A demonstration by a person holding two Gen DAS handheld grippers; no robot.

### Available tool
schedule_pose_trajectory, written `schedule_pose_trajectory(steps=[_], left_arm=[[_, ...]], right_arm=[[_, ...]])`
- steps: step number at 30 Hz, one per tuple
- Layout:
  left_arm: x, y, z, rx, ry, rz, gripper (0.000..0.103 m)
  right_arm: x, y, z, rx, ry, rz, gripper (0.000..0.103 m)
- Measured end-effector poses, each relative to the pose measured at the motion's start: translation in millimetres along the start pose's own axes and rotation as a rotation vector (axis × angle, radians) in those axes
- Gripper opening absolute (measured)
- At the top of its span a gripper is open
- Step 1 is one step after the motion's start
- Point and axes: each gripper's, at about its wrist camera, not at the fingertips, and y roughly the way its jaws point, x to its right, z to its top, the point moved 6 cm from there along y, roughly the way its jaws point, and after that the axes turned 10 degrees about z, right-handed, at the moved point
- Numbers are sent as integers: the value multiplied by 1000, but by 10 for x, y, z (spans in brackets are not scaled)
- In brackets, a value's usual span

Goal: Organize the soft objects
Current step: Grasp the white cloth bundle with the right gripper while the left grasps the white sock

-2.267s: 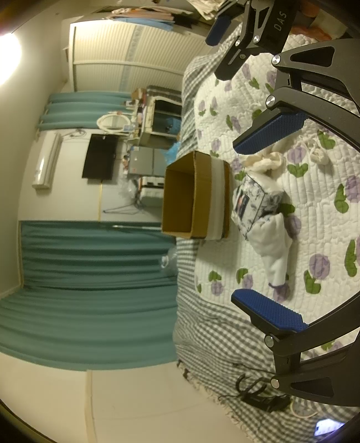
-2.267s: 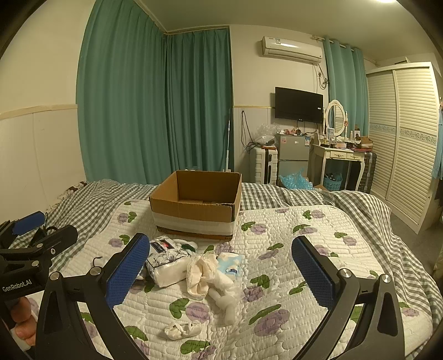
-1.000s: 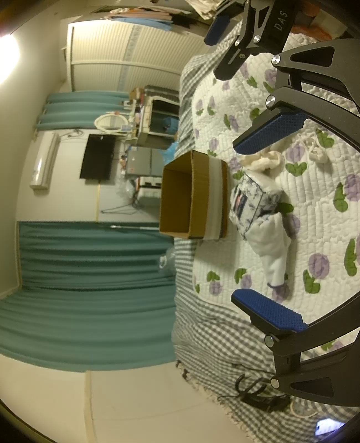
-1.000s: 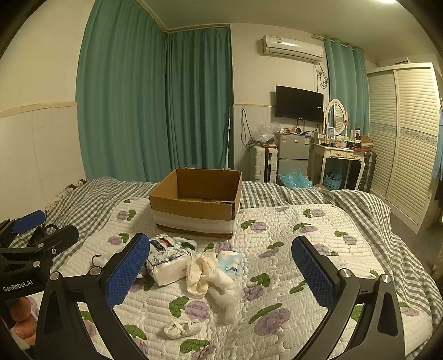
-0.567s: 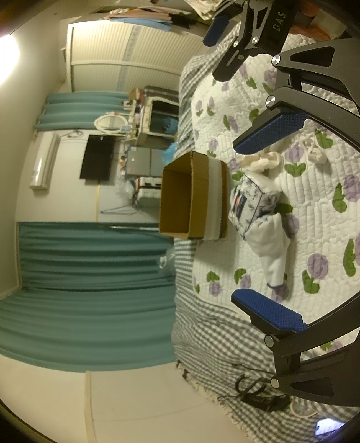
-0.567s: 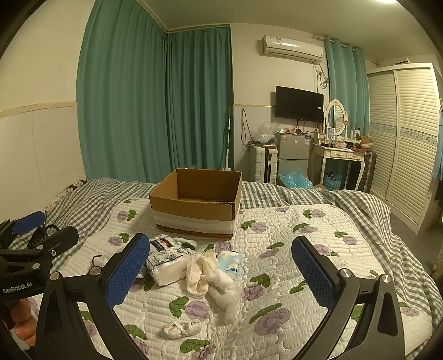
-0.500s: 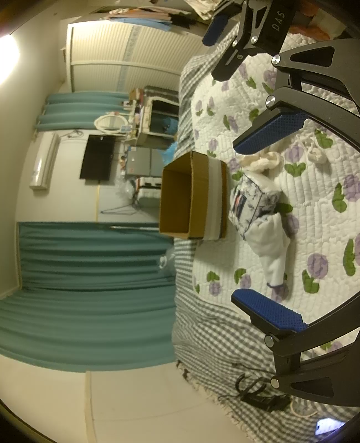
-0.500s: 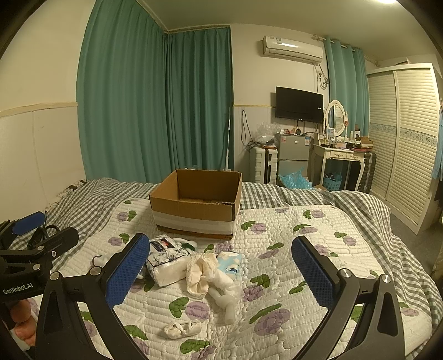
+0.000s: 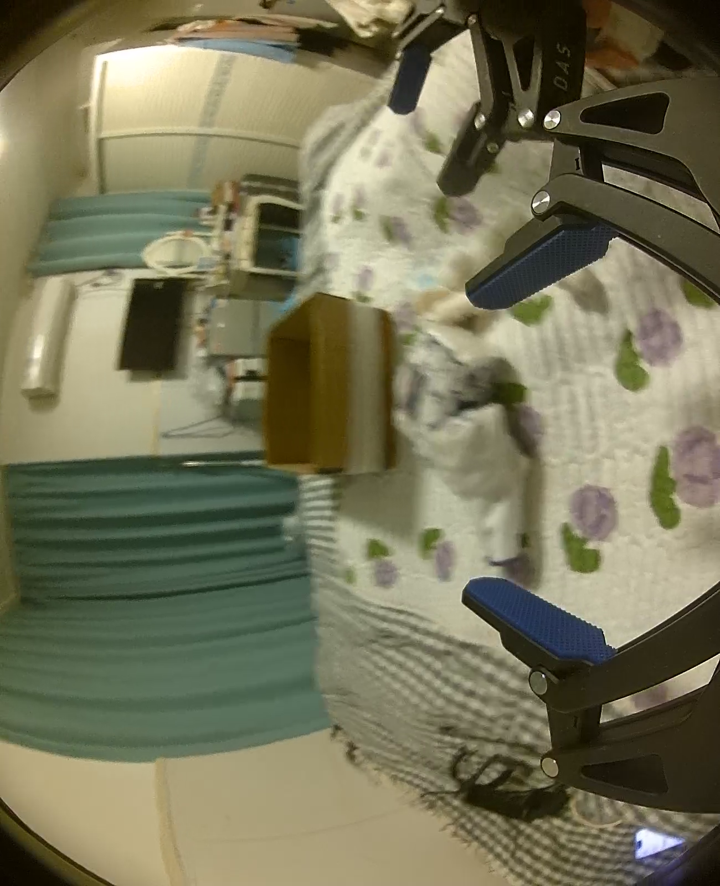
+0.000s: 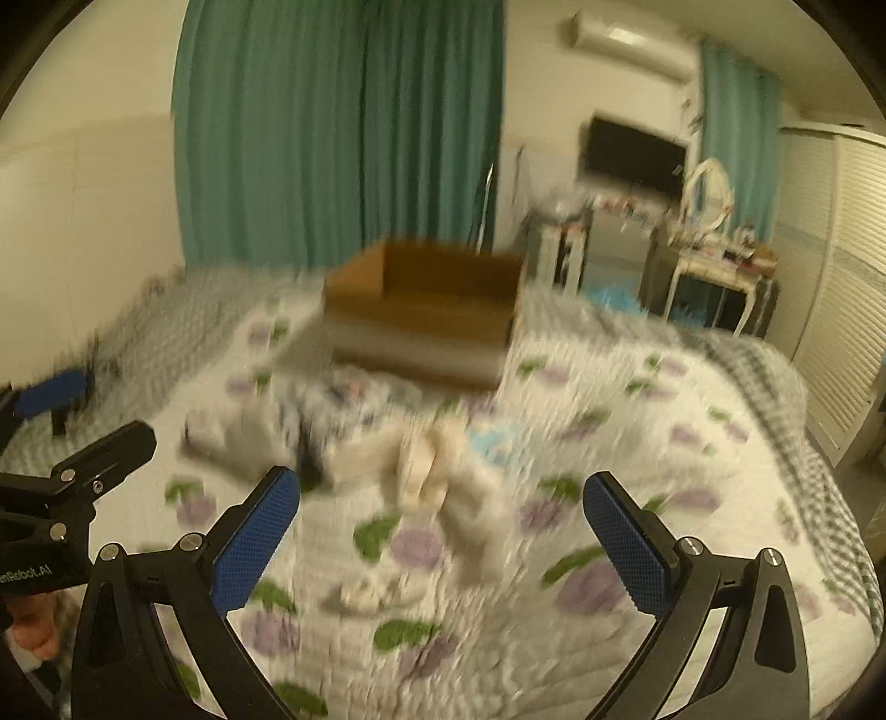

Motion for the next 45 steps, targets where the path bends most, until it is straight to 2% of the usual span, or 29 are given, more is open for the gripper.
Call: schedule_pose_trajectory(steps=[6, 10, 12, 14, 17, 21, 24, 31, 37, 43, 45], left_arm=[[-77, 375, -422, -153, 21, -5, 99], [-79, 495, -517, -200, 25, -14, 99], [-105, 564, -554, -226, 16, -21, 99], [-136, 631, -580, -248, 9, -24, 99], [-177, 706, -616, -268, -4, -33, 99], [-193, 747, -599, -284, -9, -38, 99], [-177, 780, -554, -291, -2, -48, 98], [-83, 974, -245, -290, -15, -94, 98], [-18, 1391, -166, -293, -4, -99, 98], [139, 1655, -197, -308, 92, -103, 97], [164, 1740, -230, -324, 120, -82, 87]], right_arm=[[-132, 619, -429, -239, 0, 33, 102], [-126, 903, -658, -358, 17, 45, 94], [-125, 1022, -722, -401, 19, 50, 87], [-131, 1119, -774, -444, 16, 53, 70], [-143, 1194, -802, -485, 7, 30, 57], [-154, 1117, -621, -443, 8, 47, 56], [-174, 1010, -278, -354, -36, 45, 56], [-164, 1120, 438, -244, -112, 44, 56], [-94, 1281, 460, -267, -87, 72, 56], [-69, 1289, 446, -273, -76, 93, 56], [-87, 1257, 462, -262, -81, 97, 56]])
